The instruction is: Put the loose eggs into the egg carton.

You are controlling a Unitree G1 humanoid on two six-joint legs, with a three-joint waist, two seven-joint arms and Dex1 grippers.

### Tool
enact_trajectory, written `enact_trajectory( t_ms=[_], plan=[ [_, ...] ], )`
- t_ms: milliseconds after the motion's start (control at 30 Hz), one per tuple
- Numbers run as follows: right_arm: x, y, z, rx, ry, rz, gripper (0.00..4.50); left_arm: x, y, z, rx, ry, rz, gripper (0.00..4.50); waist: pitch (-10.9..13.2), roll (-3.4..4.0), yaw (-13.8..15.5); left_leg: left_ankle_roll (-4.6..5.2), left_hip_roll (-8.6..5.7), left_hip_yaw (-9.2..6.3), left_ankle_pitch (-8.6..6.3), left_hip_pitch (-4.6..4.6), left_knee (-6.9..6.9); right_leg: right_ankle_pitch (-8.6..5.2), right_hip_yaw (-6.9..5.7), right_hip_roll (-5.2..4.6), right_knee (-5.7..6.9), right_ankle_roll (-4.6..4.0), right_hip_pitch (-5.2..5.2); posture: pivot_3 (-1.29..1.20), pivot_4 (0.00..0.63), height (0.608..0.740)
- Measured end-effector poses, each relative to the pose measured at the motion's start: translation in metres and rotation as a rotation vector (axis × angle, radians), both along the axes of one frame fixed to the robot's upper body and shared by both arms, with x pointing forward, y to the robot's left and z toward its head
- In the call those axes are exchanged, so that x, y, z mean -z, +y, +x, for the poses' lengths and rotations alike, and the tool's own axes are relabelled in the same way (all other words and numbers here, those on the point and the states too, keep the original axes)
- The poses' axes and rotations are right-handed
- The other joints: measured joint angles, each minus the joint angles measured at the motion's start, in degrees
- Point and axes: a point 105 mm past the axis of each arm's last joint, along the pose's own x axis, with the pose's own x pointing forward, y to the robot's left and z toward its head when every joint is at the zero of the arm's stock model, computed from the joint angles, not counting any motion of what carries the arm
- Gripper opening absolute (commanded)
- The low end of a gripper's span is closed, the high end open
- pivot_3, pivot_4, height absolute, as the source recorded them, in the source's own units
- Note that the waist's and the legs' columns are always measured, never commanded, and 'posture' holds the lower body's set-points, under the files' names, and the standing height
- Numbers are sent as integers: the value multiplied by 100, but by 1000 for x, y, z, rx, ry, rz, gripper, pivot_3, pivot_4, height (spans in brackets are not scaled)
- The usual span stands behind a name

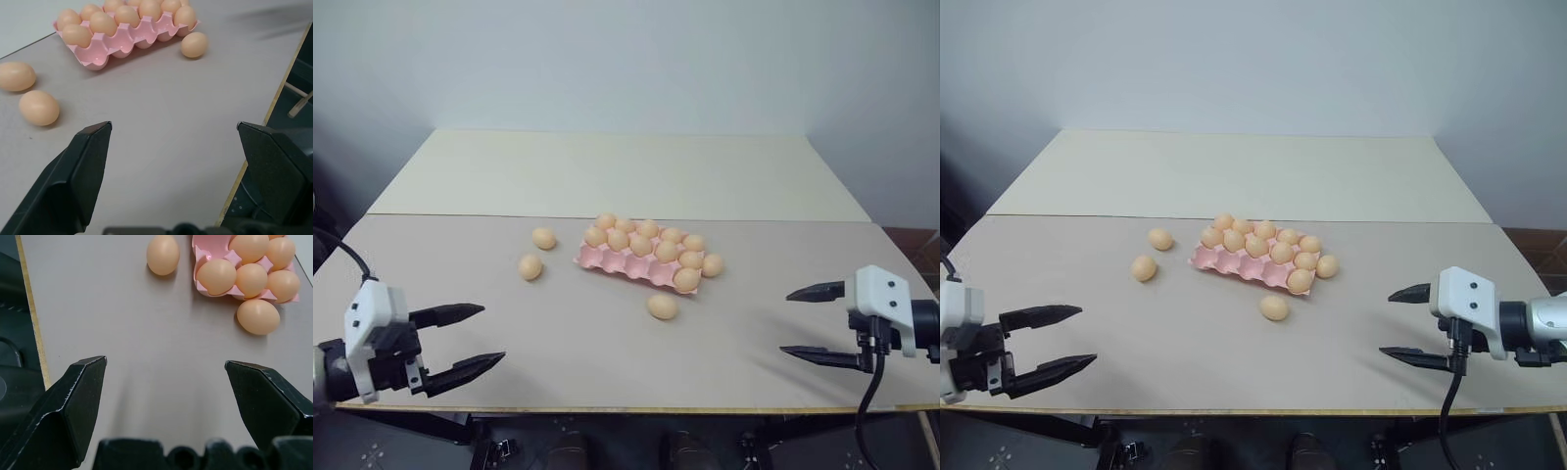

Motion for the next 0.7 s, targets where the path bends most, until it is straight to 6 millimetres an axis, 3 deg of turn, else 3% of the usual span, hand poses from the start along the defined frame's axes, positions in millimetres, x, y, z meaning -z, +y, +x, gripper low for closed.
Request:
enact_trajectory(
  t_ms=[500,700],
  plan=[
    [0,-4,2,19,-5,-1,4500,-4,-4,8,-19,-20,-34,4469,0,0,1,-1,9,7,0,0,0,2,2,9,0,-5,-2,0,150,740],
    [-14,-5,17,87,-119,30,4500,-1,-9,5,24,-1,-57,4469,0,0,-2,-1,19,11,0,0,1,4,3,19,2,-10,-7,0,150,740]
  ],
)
